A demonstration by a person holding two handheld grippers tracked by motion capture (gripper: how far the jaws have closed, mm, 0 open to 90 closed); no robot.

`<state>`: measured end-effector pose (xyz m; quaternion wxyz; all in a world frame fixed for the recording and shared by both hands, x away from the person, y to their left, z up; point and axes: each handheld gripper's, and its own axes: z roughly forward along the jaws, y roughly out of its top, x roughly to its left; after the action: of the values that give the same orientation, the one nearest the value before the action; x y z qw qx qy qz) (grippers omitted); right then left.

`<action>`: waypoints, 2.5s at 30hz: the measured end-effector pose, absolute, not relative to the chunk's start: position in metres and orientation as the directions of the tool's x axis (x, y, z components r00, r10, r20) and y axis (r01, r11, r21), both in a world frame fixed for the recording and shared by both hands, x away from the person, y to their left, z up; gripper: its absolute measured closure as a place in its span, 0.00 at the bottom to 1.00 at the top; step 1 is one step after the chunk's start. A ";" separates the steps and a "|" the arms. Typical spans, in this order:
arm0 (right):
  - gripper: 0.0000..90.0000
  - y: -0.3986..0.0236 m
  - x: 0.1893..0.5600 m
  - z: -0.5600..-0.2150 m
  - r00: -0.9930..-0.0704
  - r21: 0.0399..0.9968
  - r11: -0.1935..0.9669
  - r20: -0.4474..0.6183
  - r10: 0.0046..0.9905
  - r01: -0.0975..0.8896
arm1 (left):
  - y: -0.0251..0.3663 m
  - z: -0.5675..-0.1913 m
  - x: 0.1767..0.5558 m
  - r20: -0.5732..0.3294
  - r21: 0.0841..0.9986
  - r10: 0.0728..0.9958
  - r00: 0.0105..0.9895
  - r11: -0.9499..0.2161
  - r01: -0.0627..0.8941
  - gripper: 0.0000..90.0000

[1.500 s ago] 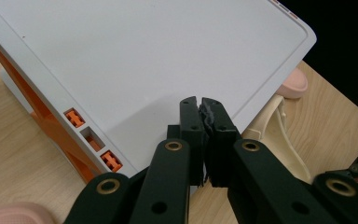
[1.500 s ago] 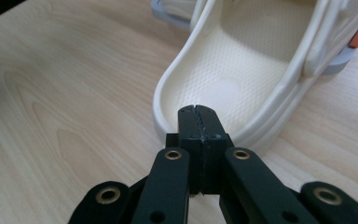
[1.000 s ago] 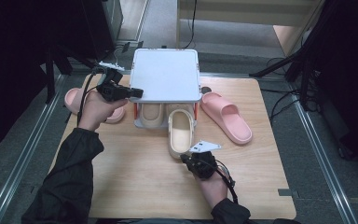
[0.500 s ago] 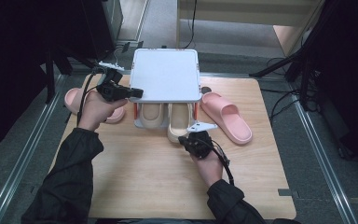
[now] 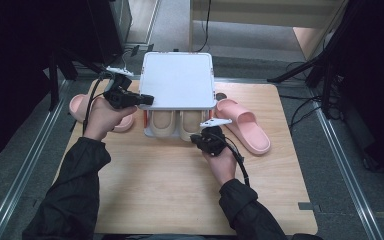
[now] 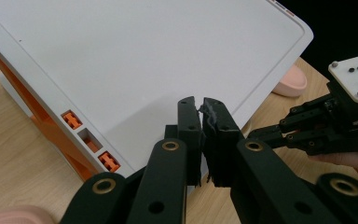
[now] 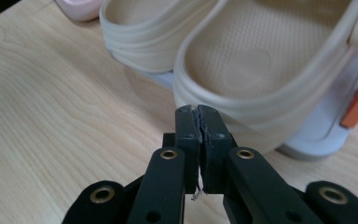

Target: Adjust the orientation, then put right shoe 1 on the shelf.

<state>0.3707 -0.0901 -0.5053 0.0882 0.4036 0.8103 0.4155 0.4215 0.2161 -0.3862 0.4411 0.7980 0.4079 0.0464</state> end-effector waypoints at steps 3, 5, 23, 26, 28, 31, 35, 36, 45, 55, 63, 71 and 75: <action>1.00 -0.094 0.367 -0.504 -0.670 0.753 0.329 0.194 0.717 0.570 | 0.216 -0.385 0.421 -0.281 0.740 0.700 0.656 -0.278 0.613 0.94; 1.00 -0.100 0.359 -0.498 -0.679 0.762 0.321 0.205 0.705 0.562 | 0.216 -0.384 0.419 -0.296 0.733 0.704 0.646 -0.267 0.626 0.85; 0.73 -0.141 0.319 -0.467 -0.763 0.787 0.336 0.247 0.598 0.518 | 0.240 -0.366 0.388 -0.320 0.735 0.753 0.575 -0.186 0.653 0.54; 0.68 -0.148 0.316 -0.466 -0.766 0.791 0.337 0.241 0.596 0.511 | 0.245 -0.367 0.383 -0.317 0.738 0.761 0.567 -0.177 0.651 0.53; 0.65 -0.154 0.315 -0.467 -0.773 0.790 0.347 0.235 0.590 0.505 | 0.250 -0.368 0.380 -0.324 0.735 0.767 0.555 -0.166 0.658 0.53; 0.65 -0.161 0.315 -0.467 -0.771 0.783 0.353 0.238 0.590 0.512 | 0.256 -0.370 0.375 -0.327 0.734 0.771 0.546 -0.156 0.661 0.58; 0.65 -0.171 0.315 -0.465 -0.780 0.795 0.357 0.217 0.586 0.490 | 0.264 -0.372 0.366 -0.310 0.753 0.782 0.540 -0.144 0.642 0.73; 0.64 -0.176 0.316 -0.465 -0.776 0.798 0.346 0.224 0.590 0.493 | 0.265 -0.373 0.364 -0.304 0.751 0.783 0.543 -0.154 0.642 0.74; 0.63 -0.183 0.325 -0.468 -0.761 0.795 0.326 0.244 0.601 0.512 | 0.277 -0.388 0.357 -0.293 0.753 0.809 0.510 -0.134 0.645 0.85; 0.65 -0.179 0.328 -0.469 -0.760 0.799 0.319 0.245 0.602 0.510 | 0.294 -0.410 0.361 -0.277 0.732 0.846 0.456 -0.122 0.671 0.99; 0.68 -0.179 0.327 -0.469 -0.758 0.797 0.323 0.241 0.606 0.511 | 0.305 -0.434 0.370 -0.256 0.735 0.865 0.432 -0.116 0.668 1.00; 0.68 -0.176 0.326 -0.471 -0.763 0.788 0.351 0.219 0.609 0.506 | 0.319 -0.450 0.379 -0.285 0.709 0.882 0.375 -0.069 0.702 1.00; 0.69 -0.176 0.323 -0.473 -0.759 0.782 0.358 0.214 0.614 0.510 | 0.322 -0.457 0.386 -0.262 0.700 0.908 0.326 -0.053 0.713 1.00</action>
<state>0.3228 -0.1756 -0.4726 0.0577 0.3420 0.8221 0.4515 0.3864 0.3222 -0.4568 0.3897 0.7148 0.5670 0.1257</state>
